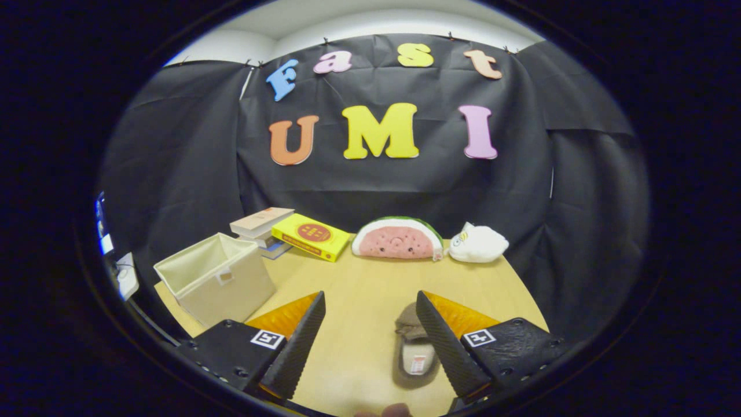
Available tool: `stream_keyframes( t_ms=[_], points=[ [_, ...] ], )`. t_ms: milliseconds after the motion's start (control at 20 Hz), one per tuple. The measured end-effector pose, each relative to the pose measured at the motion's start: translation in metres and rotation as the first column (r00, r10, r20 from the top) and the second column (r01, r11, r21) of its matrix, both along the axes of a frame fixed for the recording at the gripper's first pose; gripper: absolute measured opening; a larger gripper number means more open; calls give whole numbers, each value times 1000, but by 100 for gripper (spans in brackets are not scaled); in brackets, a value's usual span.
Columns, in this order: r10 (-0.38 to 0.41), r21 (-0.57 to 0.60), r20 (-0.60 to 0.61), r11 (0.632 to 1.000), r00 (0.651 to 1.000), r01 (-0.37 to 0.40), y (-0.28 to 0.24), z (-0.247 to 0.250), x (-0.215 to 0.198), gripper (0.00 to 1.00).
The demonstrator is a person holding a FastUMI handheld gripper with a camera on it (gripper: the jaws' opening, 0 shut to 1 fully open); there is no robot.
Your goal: Open the storage box then place both shoes into the box .Put the left shoe in first, then the right shoe, with the right side of both shoes facing outward in a uniform manner.
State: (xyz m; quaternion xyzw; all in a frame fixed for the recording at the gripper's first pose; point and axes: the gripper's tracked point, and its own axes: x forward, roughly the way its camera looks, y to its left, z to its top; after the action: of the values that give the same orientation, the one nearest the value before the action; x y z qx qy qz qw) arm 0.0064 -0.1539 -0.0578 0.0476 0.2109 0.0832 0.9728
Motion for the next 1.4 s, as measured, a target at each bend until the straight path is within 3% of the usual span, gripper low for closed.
stream_keyframes(
  t_ms=[200,400,600,750,900,1000,1200,1300,1400],
  points=[
    [-88,-2,-88,996,992,88,-52,-40,18,96],
    [-112,-10,-209,994,971,112,-74,-89,31,96],
    [-58,-2,-347,998,936,61,-69,-132,27,96],
    [-54,-54,-377,998,925,36,-72,-145,31,96],
    [-14,-22,-435,1000,900,5,-60,-159,33,96],
    [-6,-20,-448,1000,894,-4,-56,-168,37,91],
    [-42,-35,-465,999,884,29,-61,-177,44,41],
    [-42,-22,-477,999,878,36,-60,-179,42,11],
    [-40,-6,-467,999,883,42,-63,-179,44,6]
  ],
)
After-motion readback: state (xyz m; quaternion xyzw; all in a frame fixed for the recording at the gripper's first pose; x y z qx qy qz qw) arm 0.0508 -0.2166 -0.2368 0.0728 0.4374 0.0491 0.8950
